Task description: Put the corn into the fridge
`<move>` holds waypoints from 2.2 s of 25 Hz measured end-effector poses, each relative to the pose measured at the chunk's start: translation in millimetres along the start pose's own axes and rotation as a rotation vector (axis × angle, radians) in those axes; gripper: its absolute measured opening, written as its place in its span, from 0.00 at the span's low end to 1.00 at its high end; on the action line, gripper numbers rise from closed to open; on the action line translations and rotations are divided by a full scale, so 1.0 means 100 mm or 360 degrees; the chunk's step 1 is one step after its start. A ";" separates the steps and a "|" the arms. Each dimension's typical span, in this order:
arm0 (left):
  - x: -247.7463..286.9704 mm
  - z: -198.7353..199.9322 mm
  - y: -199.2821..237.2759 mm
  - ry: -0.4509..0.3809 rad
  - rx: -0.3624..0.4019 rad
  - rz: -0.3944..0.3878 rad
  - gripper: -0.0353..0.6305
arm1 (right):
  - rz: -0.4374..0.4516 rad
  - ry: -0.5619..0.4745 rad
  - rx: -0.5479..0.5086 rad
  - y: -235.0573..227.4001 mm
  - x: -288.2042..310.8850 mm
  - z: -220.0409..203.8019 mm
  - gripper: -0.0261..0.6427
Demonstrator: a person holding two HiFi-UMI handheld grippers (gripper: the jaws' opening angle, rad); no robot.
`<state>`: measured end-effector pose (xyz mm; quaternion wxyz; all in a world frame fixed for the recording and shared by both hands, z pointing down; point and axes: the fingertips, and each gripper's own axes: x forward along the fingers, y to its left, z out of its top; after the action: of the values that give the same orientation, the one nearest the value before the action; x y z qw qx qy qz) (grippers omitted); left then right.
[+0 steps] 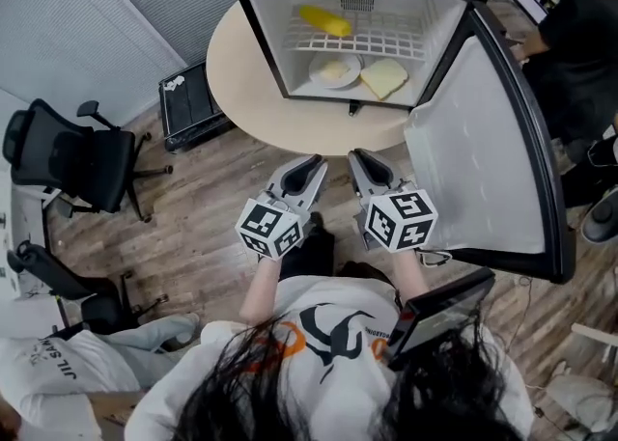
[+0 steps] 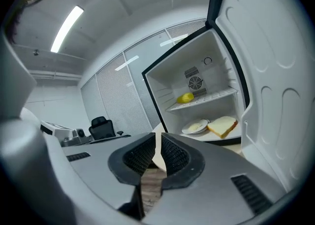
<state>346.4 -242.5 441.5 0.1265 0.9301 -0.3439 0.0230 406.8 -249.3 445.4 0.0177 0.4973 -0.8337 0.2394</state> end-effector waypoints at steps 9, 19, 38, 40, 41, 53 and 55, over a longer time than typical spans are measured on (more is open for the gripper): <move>-0.34 -0.35 -0.61 0.0049 -0.0022 0.0065 0.14 | 0.0089 0.0074 0.0009 0.15 -0.55 -0.40 0.11; -0.58 -0.38 -0.86 0.0058 0.0004 0.0075 0.14 | 0.0082 0.0125 -0.0027 0.32 -0.79 -0.58 0.08; -1.51 -0.42 -0.69 0.0039 -0.0009 0.0047 0.14 | 0.0135 0.0099 0.0102 1.20 -0.77 -0.87 0.09; -1.73 -0.44 -0.70 0.0030 -0.0014 0.0043 0.14 | 0.0132 0.0097 0.0117 1.39 -0.85 -0.96 0.09; -1.85 -0.46 -0.72 0.0026 -0.0015 0.0038 0.14 | 0.0125 0.0096 0.0115 1.49 -0.90 -1.02 0.09; -2.55 -0.54 -0.90 -0.0024 -0.0020 -0.0052 0.14 | 0.0069 0.0076 0.0099 2.11 -1.24 -1.39 0.09; -2.60 -0.55 -0.93 -0.0021 -0.0014 -0.0077 0.14 | 0.0054 0.0070 0.0107 2.15 -1.27 -1.41 0.09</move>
<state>210.9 4.4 440.5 0.1290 0.9378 -0.3222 0.0123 261.8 -2.1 454.0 0.0152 0.4780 -0.8329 0.2783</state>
